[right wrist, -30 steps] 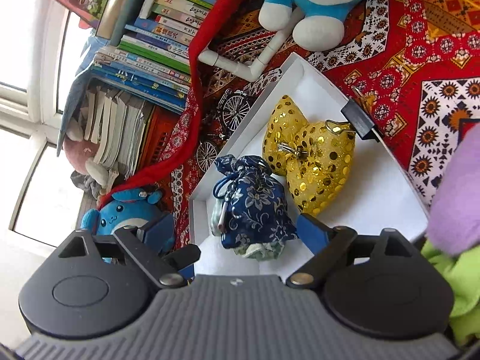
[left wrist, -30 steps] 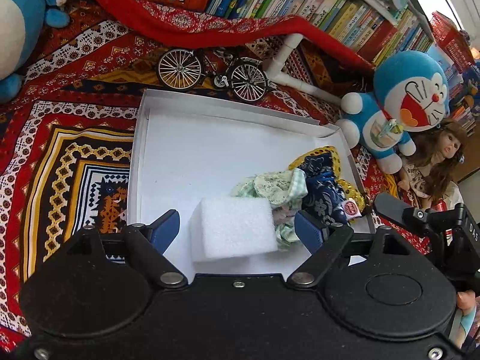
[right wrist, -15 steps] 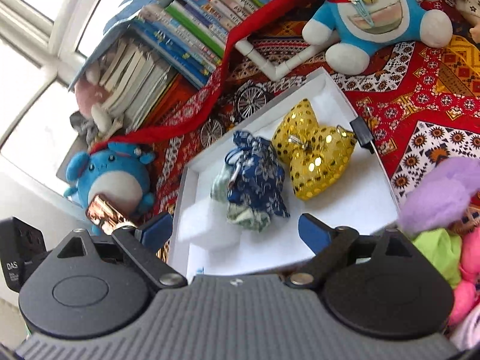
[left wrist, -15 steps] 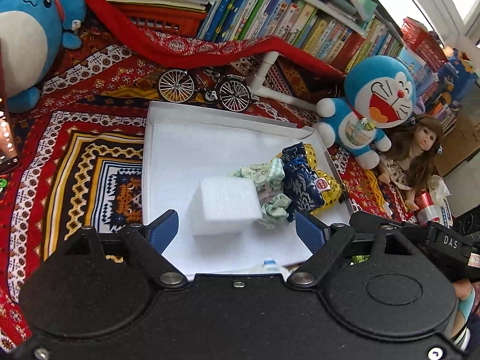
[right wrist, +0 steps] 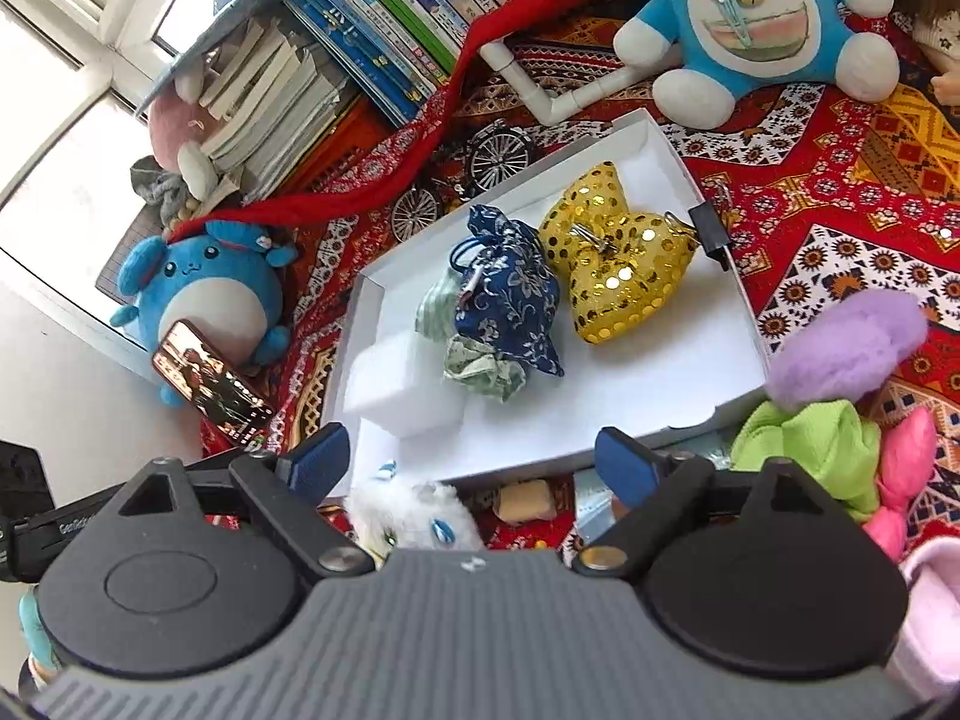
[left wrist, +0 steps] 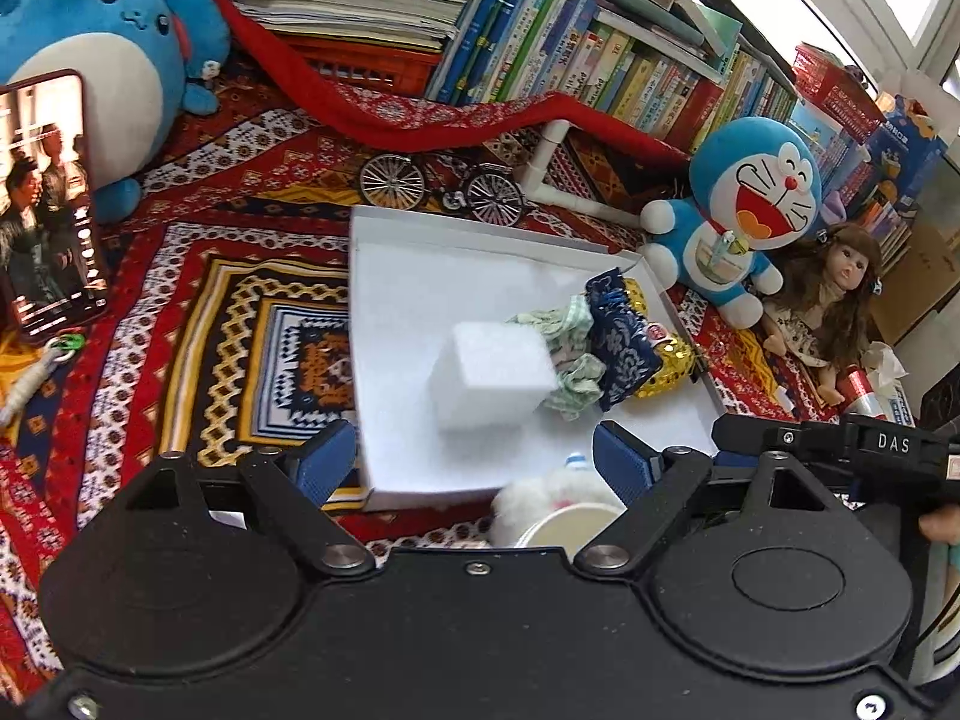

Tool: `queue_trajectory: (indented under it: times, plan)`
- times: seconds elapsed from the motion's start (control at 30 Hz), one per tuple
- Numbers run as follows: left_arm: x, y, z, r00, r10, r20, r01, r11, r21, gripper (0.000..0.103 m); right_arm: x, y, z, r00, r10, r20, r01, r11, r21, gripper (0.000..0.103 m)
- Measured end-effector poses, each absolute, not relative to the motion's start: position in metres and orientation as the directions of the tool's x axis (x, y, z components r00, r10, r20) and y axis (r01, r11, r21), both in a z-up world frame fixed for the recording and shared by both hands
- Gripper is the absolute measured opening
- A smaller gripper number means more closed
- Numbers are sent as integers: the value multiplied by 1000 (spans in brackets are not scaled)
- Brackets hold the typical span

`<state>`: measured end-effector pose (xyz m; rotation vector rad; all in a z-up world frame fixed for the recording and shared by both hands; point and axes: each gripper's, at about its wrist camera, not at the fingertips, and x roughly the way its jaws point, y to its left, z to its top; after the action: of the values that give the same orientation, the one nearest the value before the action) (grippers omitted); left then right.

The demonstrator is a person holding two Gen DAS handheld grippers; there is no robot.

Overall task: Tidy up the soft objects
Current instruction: 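Withdraw both open grippers from the tray toward the white paper cup, then grasp the folded white paper with the left gripper while the right gripper reaches the white fluffy toy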

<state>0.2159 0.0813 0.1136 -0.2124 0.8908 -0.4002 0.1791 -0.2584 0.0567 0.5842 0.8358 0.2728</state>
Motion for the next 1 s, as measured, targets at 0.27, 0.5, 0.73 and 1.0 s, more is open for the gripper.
queue_trajectory:
  times: [0.27, 0.5, 0.73, 1.0]
  plan:
    - [200, 108, 103, 598, -351, -720, 201, 936, -289, 85, 166, -240, 62, 656, 387, -648, -141, 906, 398, 76]
    - [189, 128, 87, 628, -289, -722, 152, 956, -251, 80, 136, -209, 57, 729, 326, -603, -397, 918, 16, 77]
    - [165, 129, 69, 717, -217, -663, 135, 976, -173, 82, 126, -204, 41, 743, 353, -569, -468, 881, -64, 79]
    - [158, 129, 42, 728, -171, -664, 125, 985, -118, 81, 116, -188, 25, 753, 370, -544, -542, 818, -194, 84]
